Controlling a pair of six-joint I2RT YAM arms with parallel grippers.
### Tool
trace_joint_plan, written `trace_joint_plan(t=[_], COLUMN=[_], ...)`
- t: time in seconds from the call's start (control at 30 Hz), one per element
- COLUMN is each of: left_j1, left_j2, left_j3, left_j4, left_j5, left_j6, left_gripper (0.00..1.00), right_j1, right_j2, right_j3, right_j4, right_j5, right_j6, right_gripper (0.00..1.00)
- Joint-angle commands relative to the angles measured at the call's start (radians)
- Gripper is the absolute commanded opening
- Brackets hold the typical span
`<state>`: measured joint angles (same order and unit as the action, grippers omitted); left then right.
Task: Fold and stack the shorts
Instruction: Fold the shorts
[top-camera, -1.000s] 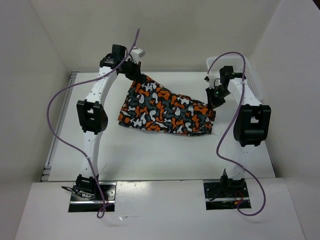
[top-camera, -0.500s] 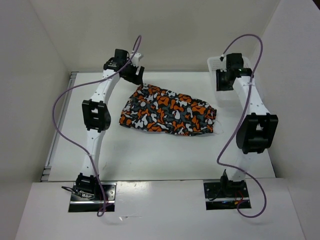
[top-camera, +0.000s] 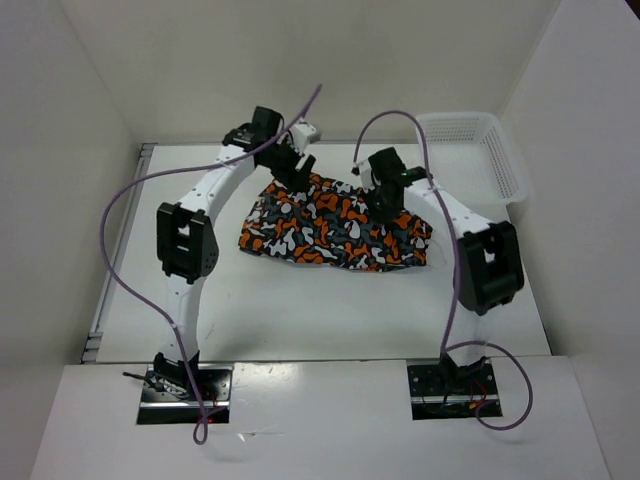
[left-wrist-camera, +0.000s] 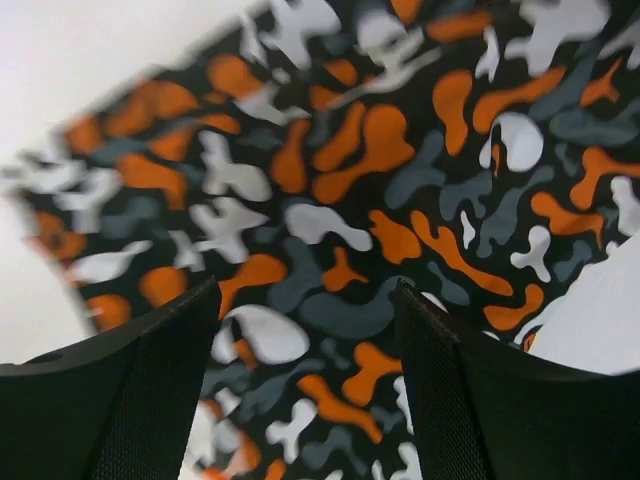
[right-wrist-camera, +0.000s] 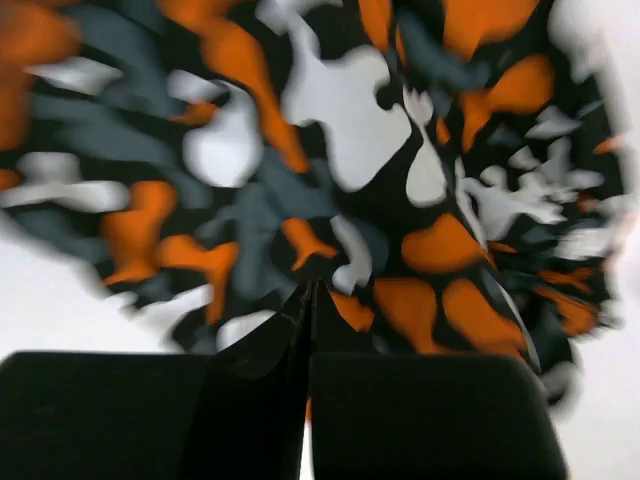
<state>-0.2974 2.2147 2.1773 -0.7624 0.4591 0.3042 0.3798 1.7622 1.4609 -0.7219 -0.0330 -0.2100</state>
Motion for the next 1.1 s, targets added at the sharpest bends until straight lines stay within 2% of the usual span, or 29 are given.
trace_joint_plan(t=[0.0, 0.13, 0.43, 0.63, 0.8, 0.9, 1.0, 1.03, 1.07], left_j1=[-0.003, -0.003, -0.003, 0.01, 0.03, 0.03, 0.041, 0.05, 0.063], left_j2=[0.086, 0.149, 0.157, 0.083, -0.01, -0.059, -0.118, -0.142, -0.153], left_j3=[-0.076, -0.076, -0.276, -0.431, -0.574, -0.616, -0.681, -0.706, -0.717], left_j4=[0.038, 0.07, 0.155, 0.189, 0.212, 0.212, 0.221, 0.221, 0.221], left_j5=[0.0, -0.068, -0.192, -0.232, -0.221, -0.264, -0.284, -0.284, -0.284], left_j6=[0.023, -0.019, -0.06, -0.079, -0.089, -0.079, -0.07, -0.07, -0.07], left_gripper=[0.77, 0.77, 0.77, 0.77, 0.76, 0.76, 0.76, 0.76, 0.76], right_j1=[-0.018, -0.077, -0.165, -0.165, -0.165, -0.165, -0.156, -0.156, -0.156], right_j2=[0.104, 0.201, 0.371, 0.356, 0.327, 0.336, 0.298, 0.26, 0.237], right_j3=[-0.008, 0.035, 0.162, 0.262, 0.25, 0.236, 0.257, 0.268, 0.268], right_j4=[0.002, 0.047, 0.079, 0.049, 0.07, 0.07, 0.056, 0.047, 0.047], right_j5=[0.1, 0.171, 0.209, 0.09, 0.131, 0.148, 0.082, 0.067, 0.041], right_j6=[0.0, 0.041, 0.072, 0.084, 0.095, 0.095, 0.113, 0.124, 0.141], right_gripper=[0.01, 0.01, 0.01, 0.02, 0.02, 0.02, 0.1, 0.24, 0.31])
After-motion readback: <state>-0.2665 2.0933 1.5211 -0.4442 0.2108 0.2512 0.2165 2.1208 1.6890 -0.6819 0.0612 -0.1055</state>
